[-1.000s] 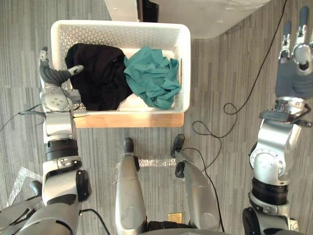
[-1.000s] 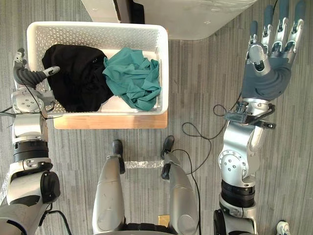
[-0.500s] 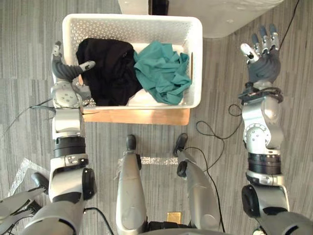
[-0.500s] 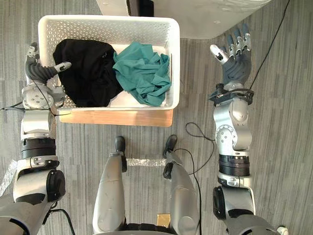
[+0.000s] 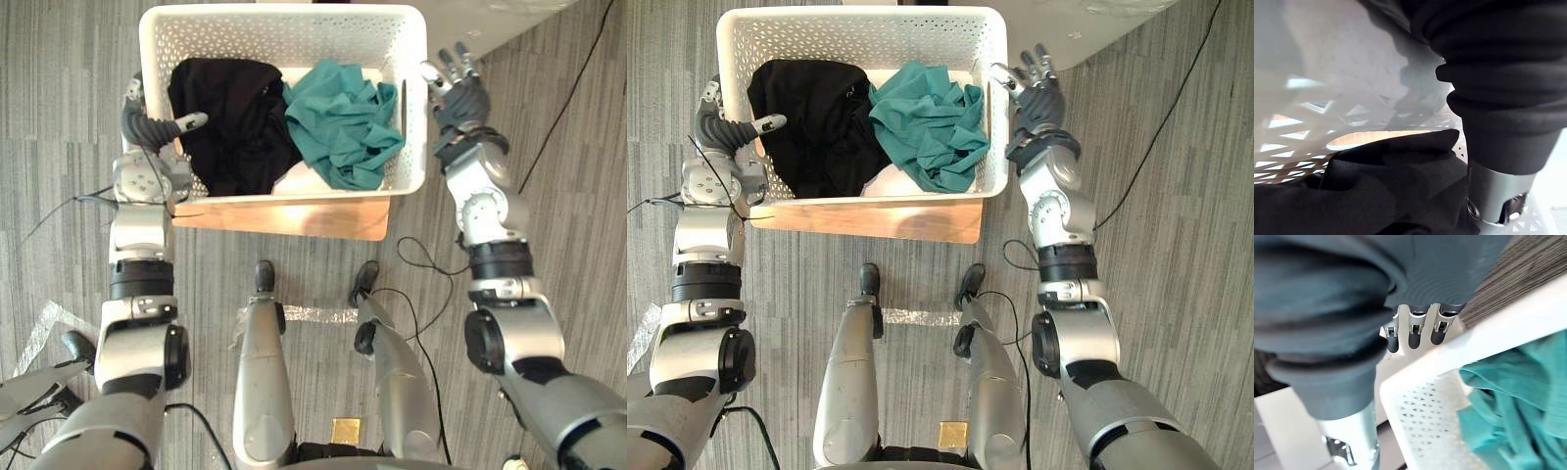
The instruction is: Pick up the laundry basket with both hands and put the clothes into the washing machine.
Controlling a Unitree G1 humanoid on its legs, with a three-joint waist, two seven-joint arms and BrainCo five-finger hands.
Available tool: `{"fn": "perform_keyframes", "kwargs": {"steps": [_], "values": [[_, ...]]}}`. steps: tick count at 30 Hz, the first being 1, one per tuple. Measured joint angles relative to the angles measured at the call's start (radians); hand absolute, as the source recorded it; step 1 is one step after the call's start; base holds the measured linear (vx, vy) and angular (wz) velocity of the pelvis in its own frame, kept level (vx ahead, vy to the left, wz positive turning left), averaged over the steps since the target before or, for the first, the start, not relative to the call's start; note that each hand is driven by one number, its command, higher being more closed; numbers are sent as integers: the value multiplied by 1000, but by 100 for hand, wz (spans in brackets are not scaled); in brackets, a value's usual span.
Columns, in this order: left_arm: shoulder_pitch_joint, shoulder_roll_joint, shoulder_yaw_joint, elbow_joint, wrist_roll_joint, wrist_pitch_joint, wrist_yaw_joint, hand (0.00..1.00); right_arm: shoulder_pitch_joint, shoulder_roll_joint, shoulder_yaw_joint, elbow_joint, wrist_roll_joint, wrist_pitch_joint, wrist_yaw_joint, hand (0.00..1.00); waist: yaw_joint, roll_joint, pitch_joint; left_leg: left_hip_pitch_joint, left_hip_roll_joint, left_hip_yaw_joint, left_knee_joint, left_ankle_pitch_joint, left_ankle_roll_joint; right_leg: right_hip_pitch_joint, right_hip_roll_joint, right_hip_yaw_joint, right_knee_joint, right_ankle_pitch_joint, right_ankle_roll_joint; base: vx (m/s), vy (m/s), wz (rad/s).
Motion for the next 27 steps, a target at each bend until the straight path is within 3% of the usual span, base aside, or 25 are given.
{"fn": "perform_keyframes", "kwargs": {"steps": [6,15,16,17,18,27], "values": [[-134,19,-2,165,-54,-47,-14,0,-162,-18,-6,258,-208,24,46,0,-3,2,-1,-47,-1,-17,35,1,2,-13,1,-12,-10,22,1,-62,21,3],[-214,34,-30,278,-78,-73,-32,0,-238,-38,-6,422,-353,39,89,0,-7,2,-1,-58,-5,-23,30,14,14,-15,-5,-30,-9,21,2,-20,-5,4],[-218,34,-30,282,-78,-75,-32,100,-238,-39,-6,423,-356,38,89,0,-7,2,-1,-60,-5,-24,30,14,14,-16,-5,-31,-9,21,2,2,-7,3],[-229,34,-30,289,-78,-75,-33,100,-239,-43,-6,425,-360,37,91,0,-7,2,-1,-64,-6,-27,29,15,12,-19,-6,-34,-8,21,2,0,-7,6],[-239,34,-32,294,-79,-77,-33,100,-243,-49,-6,429,-362,36,97,100,-8,2,-1,-69,-8,-30,28,19,13,-22,-7,-37,-7,21,2,-2,-7,7],[-283,35,-46,347,-77,-85,-12,100,-277,-71,-14,490,-364,18,90,100,-27,2,-1,-72,-28,-40,-6,45,14,-29,-25,-51,-5,21,2,-7,-4,9]]}}
